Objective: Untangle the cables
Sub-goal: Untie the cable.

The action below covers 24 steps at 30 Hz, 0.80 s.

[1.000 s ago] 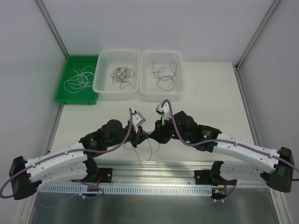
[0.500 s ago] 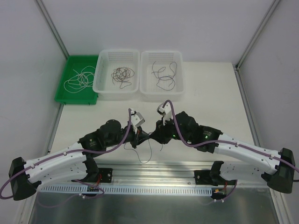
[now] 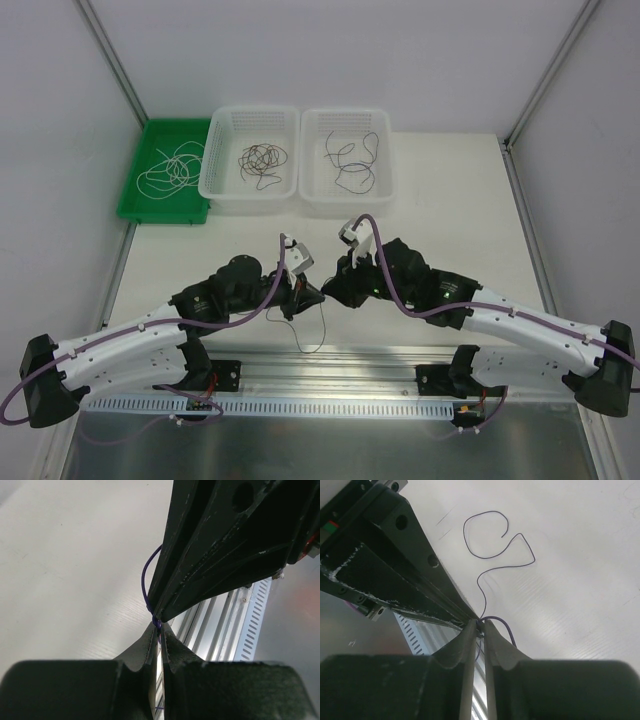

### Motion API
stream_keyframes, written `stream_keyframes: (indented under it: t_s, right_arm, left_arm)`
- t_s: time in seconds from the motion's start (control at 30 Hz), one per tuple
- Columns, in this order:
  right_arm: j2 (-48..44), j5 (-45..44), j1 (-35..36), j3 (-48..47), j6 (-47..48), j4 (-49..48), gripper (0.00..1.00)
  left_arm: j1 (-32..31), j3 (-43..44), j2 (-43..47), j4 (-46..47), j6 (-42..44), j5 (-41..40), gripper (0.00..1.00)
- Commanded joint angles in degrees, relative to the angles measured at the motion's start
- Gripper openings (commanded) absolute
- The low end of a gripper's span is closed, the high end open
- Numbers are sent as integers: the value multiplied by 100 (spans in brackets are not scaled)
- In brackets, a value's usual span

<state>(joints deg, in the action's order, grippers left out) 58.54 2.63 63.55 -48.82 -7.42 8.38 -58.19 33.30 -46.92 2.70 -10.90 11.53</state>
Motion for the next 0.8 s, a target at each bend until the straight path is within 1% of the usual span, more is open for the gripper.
stream_keyframes:
  t_s: [0.0,0.17,0.23,0.3,0.33,0.4,0.43,0.5,0.63,0.77]
  right_arm:
    - [-62,71,-35,83,56,-329,11]
    - [-80,71,-27,92,92,-267,1]
    - [-89,27,-27,83,153,-162,1]
    - [-159,-96,-35,92,197,22,1]
    - [-185,-183,-44,109,215,93,1]
    - [-255,-220,-141,109,197,321,1]
    - [-273,-446,-176,92,188,383,1]
    - [-273,-457,-211,74,162,523,1]
    - [-186,-387,-220,-92,39,682,1]
    - [-141,-395,-220,-189,-49,761,1]
  left_arm:
    - [-69,195,60,240,79,165,0]
    - [-69,151,148,249,35,-45,0]
    - [-69,107,226,240,35,-150,6]
    - [-69,28,323,240,96,-291,13]
    - [-69,-16,454,231,123,-309,22]
    - [-69,-139,682,196,237,-301,32]
    - [-69,-174,762,187,272,-292,43]
    - [-69,-288,885,170,430,-327,50]
    - [-69,-307,904,178,711,-265,52]
    - [-69,-122,430,275,896,-292,53]
